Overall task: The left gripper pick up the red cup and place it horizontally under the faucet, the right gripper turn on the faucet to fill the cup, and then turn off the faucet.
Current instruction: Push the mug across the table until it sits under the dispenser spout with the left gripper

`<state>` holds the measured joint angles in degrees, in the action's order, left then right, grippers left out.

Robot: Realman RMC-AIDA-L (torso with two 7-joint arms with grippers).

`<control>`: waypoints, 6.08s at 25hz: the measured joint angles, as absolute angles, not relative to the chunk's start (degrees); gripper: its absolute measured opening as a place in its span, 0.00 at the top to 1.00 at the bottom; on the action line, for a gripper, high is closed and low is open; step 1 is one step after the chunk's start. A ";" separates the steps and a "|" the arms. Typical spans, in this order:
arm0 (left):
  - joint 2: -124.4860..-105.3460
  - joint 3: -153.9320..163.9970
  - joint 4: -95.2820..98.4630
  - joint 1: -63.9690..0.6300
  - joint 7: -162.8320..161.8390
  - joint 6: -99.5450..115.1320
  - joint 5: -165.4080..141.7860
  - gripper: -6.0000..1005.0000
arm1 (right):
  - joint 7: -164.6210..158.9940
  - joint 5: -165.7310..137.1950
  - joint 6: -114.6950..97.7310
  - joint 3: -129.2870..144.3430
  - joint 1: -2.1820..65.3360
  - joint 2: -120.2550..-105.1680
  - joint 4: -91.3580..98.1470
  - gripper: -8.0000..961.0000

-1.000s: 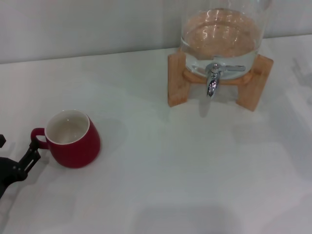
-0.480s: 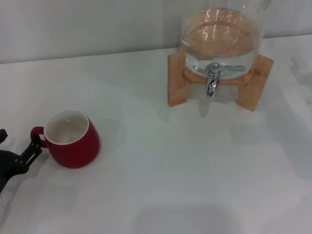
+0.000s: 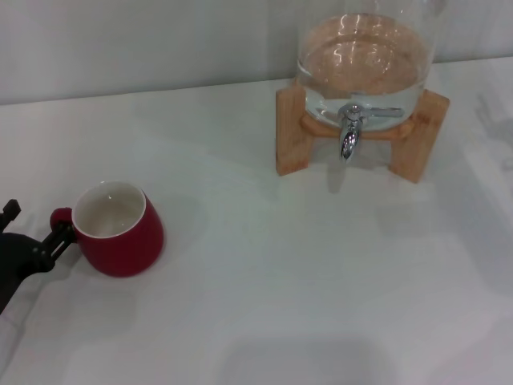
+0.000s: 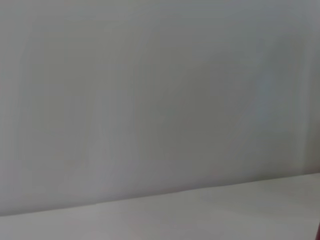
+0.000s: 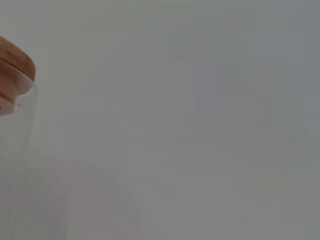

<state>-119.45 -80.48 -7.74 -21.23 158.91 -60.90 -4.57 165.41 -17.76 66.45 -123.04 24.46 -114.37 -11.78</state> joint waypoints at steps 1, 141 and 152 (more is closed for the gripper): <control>-119.44 -80.41 -7.75 -21.33 158.90 -60.74 -4.57 0.15 | 165.41 -17.76 66.45 -123.06 24.48 -114.37 -11.78 0.36; -120.04 -48.75 -36.97 -40.96 142.59 -17.73 -2.29 0.81 | 165.41 -17.04 72.08 -112.70 24.77 -115.04 -11.55 0.36; -120.06 -47.76 -36.98 -41.14 142.60 -17.43 -2.46 0.81 | 165.41 -17.05 73.29 -112.67 23.78 -115.18 -11.72 0.36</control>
<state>-120.06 -47.76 -36.98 -41.14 142.60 -17.43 -2.46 165.41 -17.05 73.29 -112.67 23.78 -115.18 -11.72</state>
